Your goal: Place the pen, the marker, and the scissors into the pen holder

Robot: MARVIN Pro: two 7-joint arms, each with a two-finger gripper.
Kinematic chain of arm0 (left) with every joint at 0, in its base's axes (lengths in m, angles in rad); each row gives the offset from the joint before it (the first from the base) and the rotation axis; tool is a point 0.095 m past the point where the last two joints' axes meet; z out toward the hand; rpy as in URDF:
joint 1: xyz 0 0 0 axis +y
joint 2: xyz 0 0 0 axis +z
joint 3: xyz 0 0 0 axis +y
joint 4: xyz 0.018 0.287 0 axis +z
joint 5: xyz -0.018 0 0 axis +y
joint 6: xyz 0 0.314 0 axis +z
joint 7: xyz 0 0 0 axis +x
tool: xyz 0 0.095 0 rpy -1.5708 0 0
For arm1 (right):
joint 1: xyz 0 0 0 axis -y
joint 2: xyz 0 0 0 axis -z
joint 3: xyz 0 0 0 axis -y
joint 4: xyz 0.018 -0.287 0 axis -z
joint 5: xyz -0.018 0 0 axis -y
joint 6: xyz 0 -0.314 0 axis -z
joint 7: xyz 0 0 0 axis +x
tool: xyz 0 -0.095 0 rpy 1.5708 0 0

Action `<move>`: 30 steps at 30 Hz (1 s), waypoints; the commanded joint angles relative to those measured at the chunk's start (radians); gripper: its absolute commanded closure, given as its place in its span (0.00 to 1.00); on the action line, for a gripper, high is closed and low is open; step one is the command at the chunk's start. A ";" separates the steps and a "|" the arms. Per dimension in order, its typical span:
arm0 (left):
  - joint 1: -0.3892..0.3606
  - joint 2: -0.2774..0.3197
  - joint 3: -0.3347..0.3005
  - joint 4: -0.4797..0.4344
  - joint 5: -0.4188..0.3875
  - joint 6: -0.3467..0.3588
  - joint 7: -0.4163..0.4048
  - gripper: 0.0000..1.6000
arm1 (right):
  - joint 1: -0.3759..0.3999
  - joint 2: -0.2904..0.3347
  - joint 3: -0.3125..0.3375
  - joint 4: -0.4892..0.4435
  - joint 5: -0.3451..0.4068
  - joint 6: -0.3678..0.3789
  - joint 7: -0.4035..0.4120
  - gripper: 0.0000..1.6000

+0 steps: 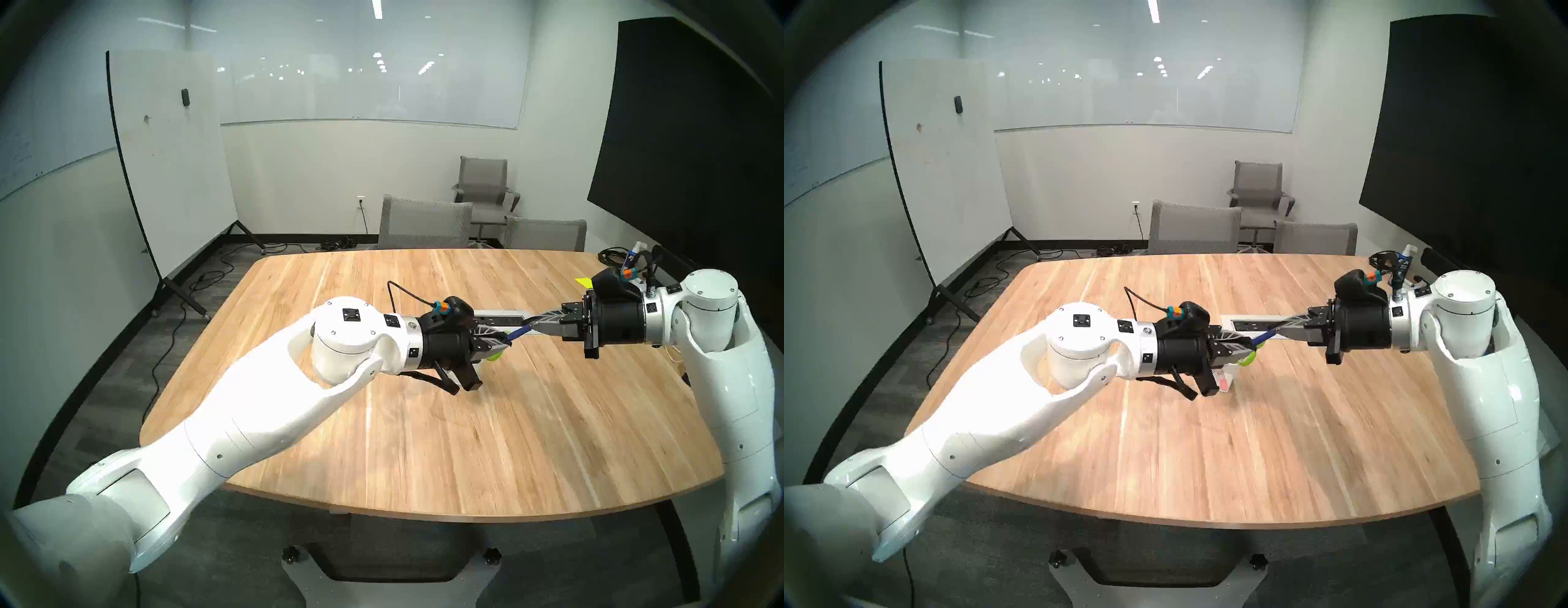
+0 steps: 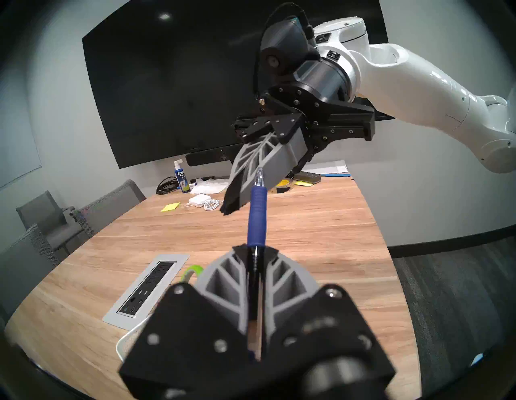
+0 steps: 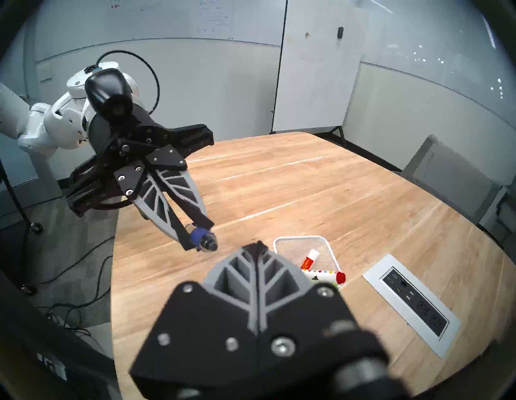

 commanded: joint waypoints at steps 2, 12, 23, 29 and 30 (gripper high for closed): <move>-0.010 -0.006 -0.007 -0.018 -0.002 -0.006 -0.002 1.00 | -0.025 0.010 0.042 -0.030 0.019 -0.004 0.022 1.00; -0.010 -0.006 -0.007 -0.018 -0.002 -0.006 -0.002 1.00 | -0.055 0.023 0.064 -0.043 0.022 0.000 0.046 1.00; -0.010 -0.006 -0.007 -0.018 -0.002 -0.006 -0.001 1.00 | -0.057 0.019 0.068 -0.069 0.036 0.015 0.035 1.00; -0.010 -0.006 -0.007 -0.018 -0.002 -0.006 -0.001 1.00 | -0.043 0.019 0.064 -0.077 0.049 0.027 0.028 1.00; -0.010 -0.006 -0.007 -0.018 -0.002 -0.006 -0.001 1.00 | -0.041 0.020 0.064 -0.078 0.051 0.029 0.026 1.00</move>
